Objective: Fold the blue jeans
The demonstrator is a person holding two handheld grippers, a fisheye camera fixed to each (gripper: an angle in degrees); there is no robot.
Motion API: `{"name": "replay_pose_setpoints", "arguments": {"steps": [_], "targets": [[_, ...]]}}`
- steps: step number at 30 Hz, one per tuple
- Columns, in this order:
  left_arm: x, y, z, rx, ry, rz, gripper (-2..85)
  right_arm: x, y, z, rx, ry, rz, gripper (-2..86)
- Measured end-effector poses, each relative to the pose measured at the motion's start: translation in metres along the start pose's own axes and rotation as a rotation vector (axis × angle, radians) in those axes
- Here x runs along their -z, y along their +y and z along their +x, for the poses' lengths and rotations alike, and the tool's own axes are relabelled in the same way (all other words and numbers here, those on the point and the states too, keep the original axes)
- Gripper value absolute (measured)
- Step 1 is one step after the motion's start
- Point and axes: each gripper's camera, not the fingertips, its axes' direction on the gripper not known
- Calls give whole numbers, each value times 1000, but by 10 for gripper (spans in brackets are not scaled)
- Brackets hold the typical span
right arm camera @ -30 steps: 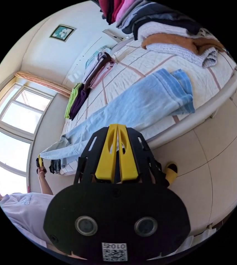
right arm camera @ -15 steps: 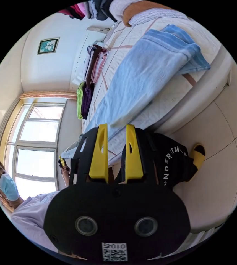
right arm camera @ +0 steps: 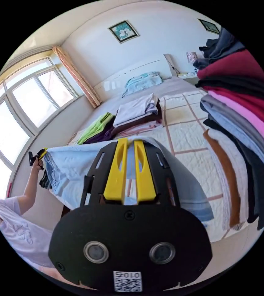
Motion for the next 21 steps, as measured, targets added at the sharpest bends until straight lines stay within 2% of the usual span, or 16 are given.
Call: {"name": "replay_pose_setpoints", "arguments": {"steps": [1,3,5,7,10,14,16,18,21], "targets": [[-34,-12,-9,47,-16,-146,71,-10,-8,-1,-20,2,-70,110],[-54,-7,-18,73,86,-209,84,-15,-2,-27,40,11,-97,133],[-29,29,-15,1,113,-88,94,-8,29,-43,103,69,-73,128],[2,71,-19,-23,74,-48,102,-6,73,-42,126,131,-104,126],[69,172,-54,130,80,121,111,5,158,-9,62,135,-148,117],[130,312,-111,433,-17,308,113,46,261,60,-219,-18,26,101],[138,351,-134,546,-9,369,114,54,287,85,-337,-70,77,107],[137,369,-151,595,43,410,116,54,306,108,-440,-148,141,115],[117,365,-166,614,85,341,119,42,310,129,-515,-272,140,122]]}}
